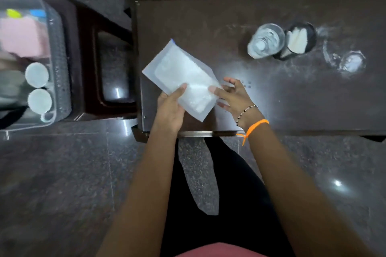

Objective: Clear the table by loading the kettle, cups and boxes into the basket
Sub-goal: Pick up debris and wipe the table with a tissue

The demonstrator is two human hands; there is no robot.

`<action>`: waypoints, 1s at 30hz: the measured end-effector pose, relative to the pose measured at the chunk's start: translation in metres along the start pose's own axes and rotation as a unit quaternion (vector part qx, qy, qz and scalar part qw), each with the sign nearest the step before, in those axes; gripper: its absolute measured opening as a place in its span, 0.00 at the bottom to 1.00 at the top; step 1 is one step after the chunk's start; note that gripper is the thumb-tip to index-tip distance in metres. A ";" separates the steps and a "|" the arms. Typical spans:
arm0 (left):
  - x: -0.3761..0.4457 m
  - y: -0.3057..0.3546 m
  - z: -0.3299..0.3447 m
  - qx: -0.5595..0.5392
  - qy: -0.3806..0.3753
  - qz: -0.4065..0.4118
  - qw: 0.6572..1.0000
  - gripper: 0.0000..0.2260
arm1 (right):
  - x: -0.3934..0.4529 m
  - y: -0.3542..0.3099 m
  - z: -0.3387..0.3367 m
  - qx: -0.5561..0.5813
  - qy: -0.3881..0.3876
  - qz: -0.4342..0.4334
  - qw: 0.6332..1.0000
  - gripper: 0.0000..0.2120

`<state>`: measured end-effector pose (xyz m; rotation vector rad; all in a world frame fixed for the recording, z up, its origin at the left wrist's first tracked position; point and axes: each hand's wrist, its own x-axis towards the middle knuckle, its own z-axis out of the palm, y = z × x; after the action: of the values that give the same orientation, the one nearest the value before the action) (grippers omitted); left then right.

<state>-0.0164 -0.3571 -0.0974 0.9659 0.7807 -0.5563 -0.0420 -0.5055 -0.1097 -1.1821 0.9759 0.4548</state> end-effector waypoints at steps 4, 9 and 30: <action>-0.007 0.037 -0.030 -0.079 0.032 0.035 0.996 0.20 | -0.008 -0.001 0.060 0.024 -0.090 0.024 0.995 0.12; -0.005 0.093 -0.088 -0.132 0.069 0.077 0.986 0.22 | -0.014 -0.011 0.149 -0.032 -0.092 0.009 0.995 0.13; 0.050 0.239 -0.216 0.072 0.145 0.153 0.975 0.12 | 0.075 -0.101 0.492 -0.268 -0.105 -0.134 0.948 0.09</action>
<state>0.1149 -0.0586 -0.0892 1.2937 0.8369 -0.2075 0.2676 -0.1038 -0.0878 -1.6900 0.5016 0.6346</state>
